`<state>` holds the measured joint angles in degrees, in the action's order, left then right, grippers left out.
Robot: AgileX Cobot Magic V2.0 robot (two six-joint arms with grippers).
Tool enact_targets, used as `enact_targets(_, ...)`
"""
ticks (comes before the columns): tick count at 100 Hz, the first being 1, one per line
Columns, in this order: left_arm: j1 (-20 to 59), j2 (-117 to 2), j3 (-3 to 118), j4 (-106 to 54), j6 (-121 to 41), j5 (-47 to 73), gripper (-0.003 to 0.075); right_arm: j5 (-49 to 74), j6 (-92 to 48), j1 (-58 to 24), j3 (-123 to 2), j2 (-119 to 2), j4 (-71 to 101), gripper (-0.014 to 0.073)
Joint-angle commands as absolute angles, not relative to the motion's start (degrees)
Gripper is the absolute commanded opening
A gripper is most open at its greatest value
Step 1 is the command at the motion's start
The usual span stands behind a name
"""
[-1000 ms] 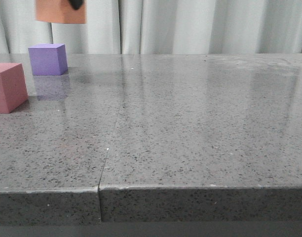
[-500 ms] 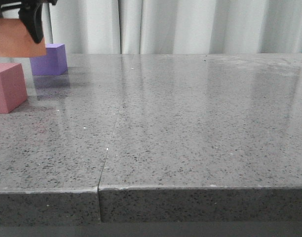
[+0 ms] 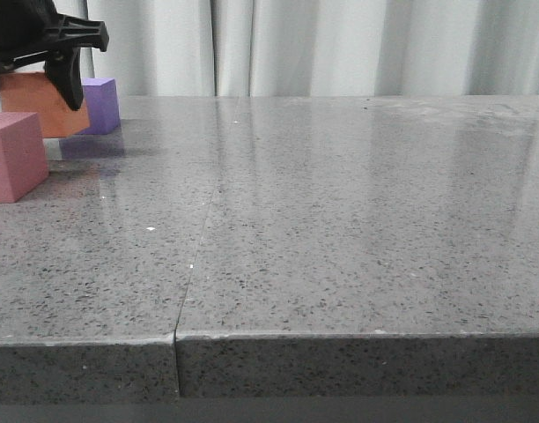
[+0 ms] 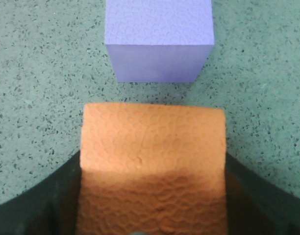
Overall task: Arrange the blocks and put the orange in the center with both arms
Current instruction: 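Lower the orange cube between the pink and purple cubes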
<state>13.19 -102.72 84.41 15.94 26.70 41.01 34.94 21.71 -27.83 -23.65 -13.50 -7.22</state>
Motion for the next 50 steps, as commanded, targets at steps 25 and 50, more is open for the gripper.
enact_targets(25, 13.0, -100.4, 85.5, 17.4, 27.6, 36.5, 0.0242, 30.5, 21.4, -27.6, -25.1, -14.0, -8.2, -0.0067)
enact_targets(50, 13.0, -101.7, 85.5, 17.4, 27.6, 38.9, 0.0242, 30.5, 21.4, -27.6, -25.1, -14.0, -8.2, -0.0067)
